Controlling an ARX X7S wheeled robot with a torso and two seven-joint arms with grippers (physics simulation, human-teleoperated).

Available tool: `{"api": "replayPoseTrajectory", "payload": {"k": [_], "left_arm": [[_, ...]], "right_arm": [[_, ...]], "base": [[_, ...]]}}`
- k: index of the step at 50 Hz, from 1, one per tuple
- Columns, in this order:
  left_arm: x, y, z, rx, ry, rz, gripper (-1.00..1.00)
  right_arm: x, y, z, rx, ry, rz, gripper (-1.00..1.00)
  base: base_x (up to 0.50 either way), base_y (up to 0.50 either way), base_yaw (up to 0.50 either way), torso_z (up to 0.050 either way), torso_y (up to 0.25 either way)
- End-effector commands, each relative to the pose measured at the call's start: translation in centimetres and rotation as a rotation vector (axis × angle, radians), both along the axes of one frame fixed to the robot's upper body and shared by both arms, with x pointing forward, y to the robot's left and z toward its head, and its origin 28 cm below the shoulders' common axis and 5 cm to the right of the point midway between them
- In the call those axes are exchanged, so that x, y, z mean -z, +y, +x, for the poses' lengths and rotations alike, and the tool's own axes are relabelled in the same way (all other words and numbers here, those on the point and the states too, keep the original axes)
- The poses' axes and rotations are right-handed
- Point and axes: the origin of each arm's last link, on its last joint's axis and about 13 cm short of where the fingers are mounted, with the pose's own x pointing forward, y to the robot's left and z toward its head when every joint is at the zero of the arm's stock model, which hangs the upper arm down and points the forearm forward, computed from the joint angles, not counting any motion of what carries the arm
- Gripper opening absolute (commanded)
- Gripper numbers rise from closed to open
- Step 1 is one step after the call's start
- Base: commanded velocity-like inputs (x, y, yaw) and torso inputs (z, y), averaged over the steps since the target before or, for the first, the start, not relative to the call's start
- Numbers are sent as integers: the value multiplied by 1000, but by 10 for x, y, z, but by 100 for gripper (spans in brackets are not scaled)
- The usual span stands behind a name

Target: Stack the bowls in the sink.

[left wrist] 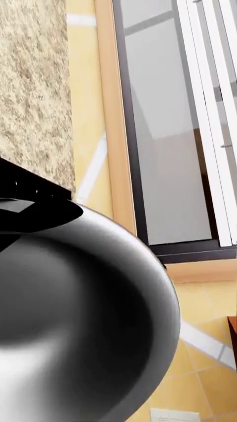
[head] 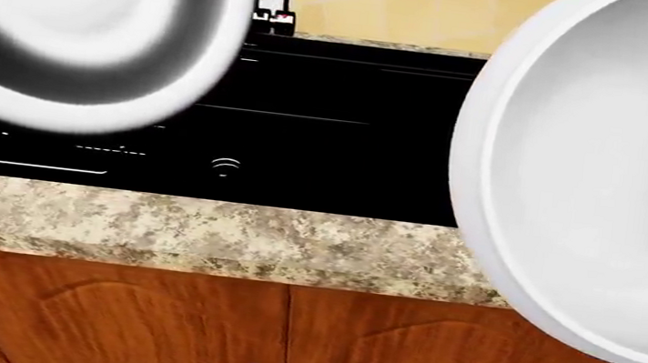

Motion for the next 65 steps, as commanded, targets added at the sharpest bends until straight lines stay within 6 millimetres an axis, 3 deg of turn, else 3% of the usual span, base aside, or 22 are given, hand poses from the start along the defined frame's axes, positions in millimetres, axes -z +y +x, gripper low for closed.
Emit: {"api": "replayPoseTrajectory", "payload": {"k": [1, 25, 40, 51, 65], "left_arm": [[-2, 2, -1, -13, -21, -11, -100], [-3, 3, -2, -15, -24, -12, -100], [-1, 13, -5, -67, -28, -33, -100], [1, 26, -11, -129, -34, -67, -100], [2, 27, -12, -137, -36, -69, -100]], "right_arm": [[-1, 0, 1, 7, -22, -2, -100], [3, 0, 3, 8, -6, 27, -100], [-4, -5, 10, 143, -81, 167, -100], [-11, -5, 13, 184, -129, 165, -100], [-14, -3, 16, 181, -159, 182, -100]], "base": [[0, 500, 0, 0, 0], [0, 493, 0, 0, 1], [0, 3, 0, 0, 1], [0, 0, 0, 0, 1], [110, 0, 0, 1, 0]]}}
